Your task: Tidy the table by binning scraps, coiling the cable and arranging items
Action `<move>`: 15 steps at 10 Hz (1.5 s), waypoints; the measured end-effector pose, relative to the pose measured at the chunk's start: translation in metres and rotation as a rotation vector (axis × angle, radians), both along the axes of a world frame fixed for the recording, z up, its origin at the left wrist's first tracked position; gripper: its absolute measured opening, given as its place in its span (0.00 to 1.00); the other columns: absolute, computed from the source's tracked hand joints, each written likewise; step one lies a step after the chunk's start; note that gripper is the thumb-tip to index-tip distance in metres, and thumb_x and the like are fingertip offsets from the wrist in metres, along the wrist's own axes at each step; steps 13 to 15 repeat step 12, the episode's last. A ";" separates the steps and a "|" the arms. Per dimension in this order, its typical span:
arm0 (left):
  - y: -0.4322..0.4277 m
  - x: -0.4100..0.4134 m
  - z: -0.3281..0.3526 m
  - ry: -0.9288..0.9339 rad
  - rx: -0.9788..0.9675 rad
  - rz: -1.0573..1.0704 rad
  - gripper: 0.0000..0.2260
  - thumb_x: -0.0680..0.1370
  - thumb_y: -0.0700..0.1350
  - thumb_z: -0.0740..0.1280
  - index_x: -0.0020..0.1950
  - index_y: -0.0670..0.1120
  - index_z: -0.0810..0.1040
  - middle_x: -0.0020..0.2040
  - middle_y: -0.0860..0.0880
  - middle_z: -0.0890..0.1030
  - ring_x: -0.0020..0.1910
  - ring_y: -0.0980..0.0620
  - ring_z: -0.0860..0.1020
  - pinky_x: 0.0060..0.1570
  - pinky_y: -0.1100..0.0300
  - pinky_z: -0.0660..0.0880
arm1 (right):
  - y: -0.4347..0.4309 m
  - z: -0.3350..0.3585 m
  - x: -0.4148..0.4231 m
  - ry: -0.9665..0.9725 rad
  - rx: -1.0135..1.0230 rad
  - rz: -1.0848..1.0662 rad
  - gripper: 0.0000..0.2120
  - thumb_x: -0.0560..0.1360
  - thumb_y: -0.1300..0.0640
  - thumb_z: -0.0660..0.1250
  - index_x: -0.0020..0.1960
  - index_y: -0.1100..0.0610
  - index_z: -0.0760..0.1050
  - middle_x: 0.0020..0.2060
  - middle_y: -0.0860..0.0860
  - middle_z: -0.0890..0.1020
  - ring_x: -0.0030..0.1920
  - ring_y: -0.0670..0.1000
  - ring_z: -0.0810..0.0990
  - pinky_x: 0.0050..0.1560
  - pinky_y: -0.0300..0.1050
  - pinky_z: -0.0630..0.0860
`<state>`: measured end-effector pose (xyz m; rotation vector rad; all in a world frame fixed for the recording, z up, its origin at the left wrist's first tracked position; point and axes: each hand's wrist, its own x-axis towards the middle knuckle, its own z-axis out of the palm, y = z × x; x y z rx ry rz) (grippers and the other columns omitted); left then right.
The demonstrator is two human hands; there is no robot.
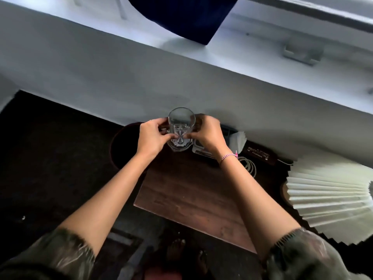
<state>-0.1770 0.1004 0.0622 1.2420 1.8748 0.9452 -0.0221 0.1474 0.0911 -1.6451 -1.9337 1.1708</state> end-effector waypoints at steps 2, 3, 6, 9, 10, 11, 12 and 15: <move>0.015 0.004 -0.028 0.126 0.011 0.018 0.19 0.63 0.42 0.78 0.53 0.42 0.82 0.49 0.44 0.85 0.48 0.54 0.81 0.52 0.61 0.76 | 0.017 -0.025 -0.007 -0.118 -0.032 0.030 0.20 0.62 0.64 0.77 0.52 0.63 0.78 0.49 0.60 0.84 0.49 0.56 0.82 0.49 0.47 0.79; 0.018 0.003 -0.036 0.121 -0.004 -0.016 0.18 0.63 0.40 0.77 0.53 0.43 0.82 0.48 0.45 0.85 0.48 0.53 0.81 0.51 0.59 0.78 | 0.018 -0.034 -0.008 -0.164 -0.040 0.048 0.21 0.63 0.63 0.77 0.53 0.64 0.77 0.50 0.60 0.83 0.50 0.57 0.81 0.46 0.42 0.75; 0.018 -0.006 -0.055 0.119 -0.071 -0.060 0.20 0.63 0.38 0.77 0.54 0.41 0.80 0.49 0.43 0.84 0.48 0.48 0.82 0.52 0.54 0.79 | 0.016 -0.046 -0.016 -0.251 -0.100 0.077 0.25 0.66 0.63 0.74 0.60 0.65 0.72 0.56 0.61 0.79 0.57 0.59 0.78 0.57 0.49 0.77; 0.013 -0.009 -0.052 0.303 -0.083 -0.148 0.19 0.69 0.39 0.71 0.59 0.47 0.78 0.52 0.43 0.84 0.52 0.45 0.81 0.49 0.54 0.79 | -0.001 -0.050 -0.020 -0.290 0.019 0.072 0.16 0.72 0.67 0.65 0.59 0.65 0.72 0.57 0.62 0.79 0.58 0.61 0.77 0.57 0.53 0.74; 0.006 -0.006 -0.047 0.451 -0.097 -0.194 0.21 0.72 0.38 0.67 0.64 0.49 0.73 0.52 0.40 0.82 0.52 0.38 0.80 0.44 0.50 0.78 | -0.009 -0.048 -0.019 -0.306 0.082 0.071 0.17 0.73 0.71 0.61 0.61 0.65 0.70 0.60 0.62 0.76 0.60 0.62 0.75 0.60 0.51 0.71; 0.001 -0.005 -0.034 0.557 -0.093 -0.133 0.26 0.73 0.36 0.64 0.71 0.45 0.65 0.56 0.37 0.79 0.54 0.36 0.77 0.45 0.46 0.76 | -0.010 -0.031 -0.013 -0.219 0.104 0.013 0.18 0.72 0.71 0.61 0.61 0.64 0.71 0.60 0.63 0.75 0.60 0.62 0.74 0.60 0.50 0.71; -0.045 0.011 -0.032 0.578 -0.081 0.004 0.26 0.73 0.36 0.63 0.71 0.42 0.65 0.58 0.38 0.77 0.55 0.38 0.77 0.50 0.46 0.76 | -0.047 -0.022 -0.002 -0.156 0.167 -0.077 0.17 0.73 0.69 0.61 0.61 0.64 0.71 0.58 0.63 0.76 0.57 0.63 0.75 0.59 0.51 0.71; -0.045 0.011 -0.032 0.578 -0.081 0.004 0.26 0.73 0.36 0.63 0.71 0.42 0.65 0.58 0.38 0.77 0.55 0.38 0.77 0.50 0.46 0.76 | -0.047 -0.022 -0.002 -0.156 0.167 -0.077 0.17 0.73 0.69 0.61 0.61 0.64 0.71 0.58 0.63 0.76 0.57 0.63 0.75 0.59 0.51 0.71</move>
